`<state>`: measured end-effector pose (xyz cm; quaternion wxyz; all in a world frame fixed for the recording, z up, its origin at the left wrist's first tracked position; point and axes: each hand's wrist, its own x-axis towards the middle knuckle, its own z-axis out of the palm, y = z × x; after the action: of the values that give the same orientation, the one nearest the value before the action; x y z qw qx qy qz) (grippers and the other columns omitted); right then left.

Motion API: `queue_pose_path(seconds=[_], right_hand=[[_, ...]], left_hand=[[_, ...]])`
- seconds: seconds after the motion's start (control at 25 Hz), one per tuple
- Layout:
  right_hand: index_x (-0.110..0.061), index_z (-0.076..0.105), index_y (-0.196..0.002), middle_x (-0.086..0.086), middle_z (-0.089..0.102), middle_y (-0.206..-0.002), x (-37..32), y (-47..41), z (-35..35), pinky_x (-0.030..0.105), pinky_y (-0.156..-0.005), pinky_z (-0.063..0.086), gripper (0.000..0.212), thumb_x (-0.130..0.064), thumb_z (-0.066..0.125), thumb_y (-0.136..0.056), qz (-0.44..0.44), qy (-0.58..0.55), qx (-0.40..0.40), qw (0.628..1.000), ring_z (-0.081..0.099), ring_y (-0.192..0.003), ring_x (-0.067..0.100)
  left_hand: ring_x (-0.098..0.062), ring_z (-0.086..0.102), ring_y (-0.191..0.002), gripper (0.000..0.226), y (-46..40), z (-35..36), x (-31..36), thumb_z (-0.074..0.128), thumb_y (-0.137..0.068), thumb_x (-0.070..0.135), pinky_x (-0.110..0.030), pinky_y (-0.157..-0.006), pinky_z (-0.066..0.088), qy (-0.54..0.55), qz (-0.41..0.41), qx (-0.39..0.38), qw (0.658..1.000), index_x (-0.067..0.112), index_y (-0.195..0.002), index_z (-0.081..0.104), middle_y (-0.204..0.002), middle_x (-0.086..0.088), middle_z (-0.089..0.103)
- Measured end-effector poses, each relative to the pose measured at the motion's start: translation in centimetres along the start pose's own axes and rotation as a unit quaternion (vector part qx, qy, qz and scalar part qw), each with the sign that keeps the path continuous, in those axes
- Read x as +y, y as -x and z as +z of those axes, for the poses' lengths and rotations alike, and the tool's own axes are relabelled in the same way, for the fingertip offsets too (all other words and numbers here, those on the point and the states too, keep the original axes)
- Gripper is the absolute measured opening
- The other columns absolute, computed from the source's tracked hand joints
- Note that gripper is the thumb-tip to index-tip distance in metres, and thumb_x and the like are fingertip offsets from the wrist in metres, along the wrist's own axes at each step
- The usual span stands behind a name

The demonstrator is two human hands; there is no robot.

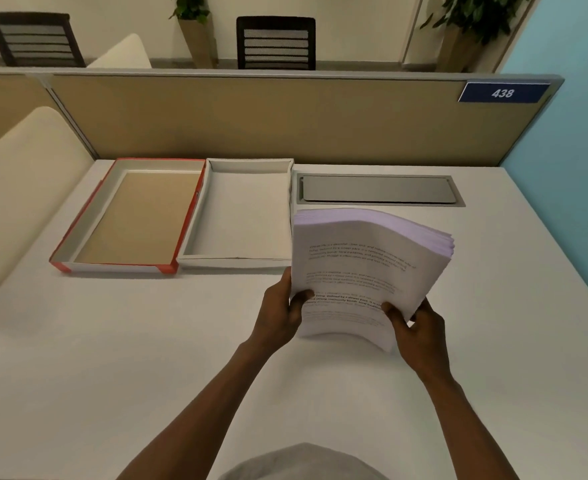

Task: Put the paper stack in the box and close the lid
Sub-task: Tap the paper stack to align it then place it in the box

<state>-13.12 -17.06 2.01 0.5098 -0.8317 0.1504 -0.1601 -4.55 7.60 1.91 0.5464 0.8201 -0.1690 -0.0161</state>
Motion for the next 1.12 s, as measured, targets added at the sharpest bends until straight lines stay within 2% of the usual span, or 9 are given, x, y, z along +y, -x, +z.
queue_pose_path(seconds=[0.24, 0.32, 0.4, 0.48, 0.64, 0.76, 0.88, 1.04, 1.12], right_hand=[[-0.027, 0.06, -0.112, -0.011, 0.07, -0.094, -2.6, -1.0, 3.8, 0.006, -0.057, 0.05, 0.031, -0.038, 0.072, -0.086, 0.016, 0.007, -0.091, 0.996, 0.067, -0.078, -0.009], [-0.024, 0.061, -0.117, -0.011, 0.069, -0.098, -4.3, -2.1, 5.8, 0.006, -0.057, 0.05, 0.035, -0.036, 0.073, -0.087, 0.013, 0.011, -0.118, 0.993, 0.067, -0.076, -0.008], [-0.02, 0.061, -0.12, -0.009, 0.069, -0.104, -6.0, -3.7, 7.9, 0.012, -0.065, 0.053, 0.038, -0.034, 0.074, -0.087, 0.022, 0.004, -0.132, 0.991, 0.067, -0.084, -0.001], [-0.019, 0.061, -0.123, -0.005, 0.07, -0.112, -7.7, -5.6, 10.1, 0.029, -0.078, 0.058, 0.042, -0.035, 0.075, -0.087, 0.04, -0.026, -0.149, 0.988, 0.069, -0.094, 0.012], [-0.016, 0.063, -0.124, 0.002, 0.071, -0.119, -10.6, -10.4, 14.7, 0.041, -0.088, 0.058, 0.044, -0.033, 0.077, -0.086, 0.092, -0.077, -0.168, 0.978, 0.07, -0.102, 0.02], [-0.011, 0.066, -0.121, 0.007, 0.072, -0.119, -12.2, -14.7, 18.3, 0.046, -0.09, 0.058, 0.041, -0.03, 0.076, -0.087, 0.153, -0.117, -0.158, 0.969, 0.071, -0.1, 0.025], [-0.007, 0.067, -0.121, 0.009, 0.073, -0.119, -12.5, -18.4, 21.5, 0.049, -0.094, 0.057, 0.04, -0.03, 0.074, -0.089, 0.2, -0.119, -0.155, 0.96, 0.071, -0.1, 0.027], [-0.008, 0.06, -0.125, 0.011, 0.068, -0.127, -12.3, -21.3, 25.2, 0.047, -0.098, 0.054, 0.039, -0.026, 0.068, -0.092, 0.233, -0.106, -0.16, 0.953, 0.068, -0.105, 0.028], [-0.006, 0.055, -0.131, 0.012, 0.066, -0.128, -12.0, -22.1, 26.8, 0.04, -0.093, 0.055, 0.042, -0.022, 0.065, -0.094, 0.242, -0.084, -0.156, 0.954, 0.066, -0.1, 0.026]], left_hand=[[-0.022, 0.072, -0.101, 0.039, 0.5, -5.5, -0.6, 0.062, -0.097, 0.021, -0.029, -0.081, 0.062, -0.017, -0.078, 0.008, 0.997, 0.021, -0.135, 0.051, -0.119, 0.008, 0.068], [-0.02, 0.072, -0.099, 0.039, 0.0, -8.0, -0.7, 0.066, -0.095, 0.023, -0.033, -0.083, 0.062, -0.017, -0.118, 0.03, 0.992, 0.022, -0.133, 0.055, -0.118, 0.007, 0.069], [-0.019, 0.074, -0.096, 0.038, -1.2, -10.7, -0.8, 0.069, -0.093, 0.023, -0.037, -0.082, 0.063, -0.002, -0.154, 0.05, 0.987, 0.021, -0.129, 0.059, -0.118, 0.004, 0.071], [-0.018, 0.076, -0.092, 0.036, -3.0, -13.3, -0.8, 0.071, -0.092, 0.024, -0.039, -0.078, 0.064, 0.009, -0.182, 0.057, 0.982, 0.02, -0.127, 0.061, -0.116, 0.001, 0.073], [-0.009, 0.076, -0.076, 0.03, -8.4, -17.7, -1.8, 0.071, -0.091, 0.025, -0.026, -0.066, 0.063, 0.017, -0.214, 0.08, 0.973, 0.019, -0.121, 0.066, -0.103, 0.003, 0.075], [-0.01, 0.075, -0.074, 0.033, -13.2, -19.8, -3.2, 0.069, -0.093, 0.026, -0.034, -0.076, 0.064, 0.013, -0.234, 0.093, 0.968, 0.016, -0.124, 0.067, -0.104, 0.001, 0.075], [-0.017, 0.072, -0.081, 0.038, -17.4, -20.7, -5.0, 0.067, -0.095, 0.028, -0.04, -0.085, 0.061, 0.002, -0.265, 0.085, 0.96, 0.012, -0.129, 0.063, -0.119, -0.005, 0.071], [-0.03, 0.071, -0.099, 0.042, -20.7, -21.1, -7.8, 0.066, -0.096, 0.03, -0.048, -0.095, 0.056, -0.008, -0.293, 0.07, 0.954, 0.008, -0.132, 0.059, -0.129, -0.009, 0.067], [-0.033, 0.071, -0.104, 0.043, -21.6, -20.9, -9.2, 0.063, -0.098, 0.03, -0.048, -0.097, 0.056, -0.015, -0.3, 0.062, 0.952, 0.007, -0.133, 0.057, -0.131, -0.011, 0.066]])
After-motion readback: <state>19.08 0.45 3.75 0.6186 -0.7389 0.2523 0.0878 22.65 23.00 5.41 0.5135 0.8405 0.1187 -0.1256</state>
